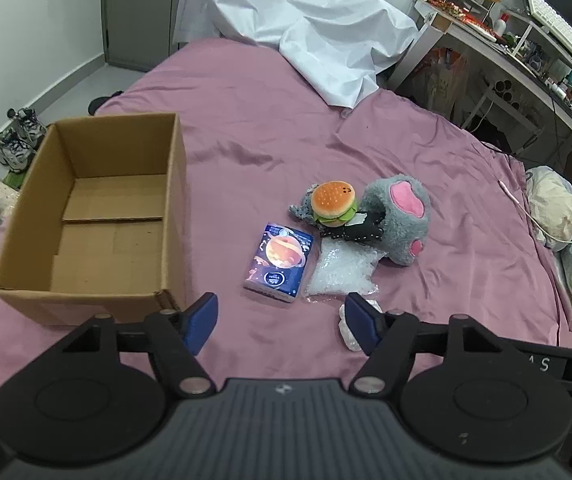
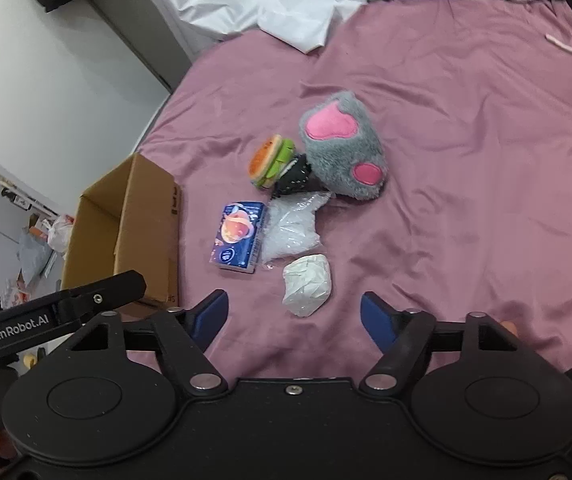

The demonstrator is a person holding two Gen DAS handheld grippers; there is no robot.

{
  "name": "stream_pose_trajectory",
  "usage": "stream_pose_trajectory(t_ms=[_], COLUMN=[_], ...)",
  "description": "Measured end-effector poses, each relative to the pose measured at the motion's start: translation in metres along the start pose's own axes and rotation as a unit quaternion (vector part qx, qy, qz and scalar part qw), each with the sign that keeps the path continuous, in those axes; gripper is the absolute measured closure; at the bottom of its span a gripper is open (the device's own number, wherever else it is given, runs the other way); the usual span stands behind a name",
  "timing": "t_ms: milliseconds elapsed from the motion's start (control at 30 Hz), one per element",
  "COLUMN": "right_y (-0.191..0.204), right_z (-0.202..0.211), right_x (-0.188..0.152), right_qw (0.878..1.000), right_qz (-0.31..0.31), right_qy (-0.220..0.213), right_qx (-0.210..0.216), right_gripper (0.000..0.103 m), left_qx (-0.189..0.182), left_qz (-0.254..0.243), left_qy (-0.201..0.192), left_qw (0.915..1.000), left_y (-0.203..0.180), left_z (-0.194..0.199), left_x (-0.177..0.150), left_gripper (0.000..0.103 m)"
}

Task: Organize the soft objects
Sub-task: 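Move the right tool to the white paper ball while the left tool approaches the blue tissue pack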

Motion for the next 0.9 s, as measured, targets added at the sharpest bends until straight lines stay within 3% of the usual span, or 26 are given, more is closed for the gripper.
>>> stream_pose_trajectory(t_ms=[167,433,833,900], right_y=[-0.004,-0.013,-0.015,-0.015], right_z=[-0.018,-0.042,-0.078,-0.086], right_x=[0.005,0.013,0.015,0.014], right_qw=[0.999,0.997,0.993,0.992], right_qz=[-0.024,-0.066,-0.084,-0.087], right_qy=[0.021,0.044,0.08,0.091], right_qx=[0.008,0.003,-0.012,-0.01], right_gripper=[0.055,0.055,0.055,0.063], left_qx=[-0.016,-0.021,0.004,0.008], left_qz=[0.008,0.01,-0.004,-0.005], left_qy=[0.009,0.027,0.061,0.063], left_qw=[0.9998,0.9993,0.9981,0.998], left_y=[-0.001,-0.004,0.0,0.001], left_z=[-0.019,-0.052,-0.099,-0.104], left_x=[0.006,0.013,0.014,0.016], left_gripper=[0.044,0.044,0.044,0.044])
Point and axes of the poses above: each gripper's, at about its wrist camera, not at the fingertips, and z roughly against the way its jaws point, y to its left, x to its top, the point moved 6 cm from there along -z, roughly the way its jaws point, and after that the axes turned 4 degrees about y, right-handed, at the moved point
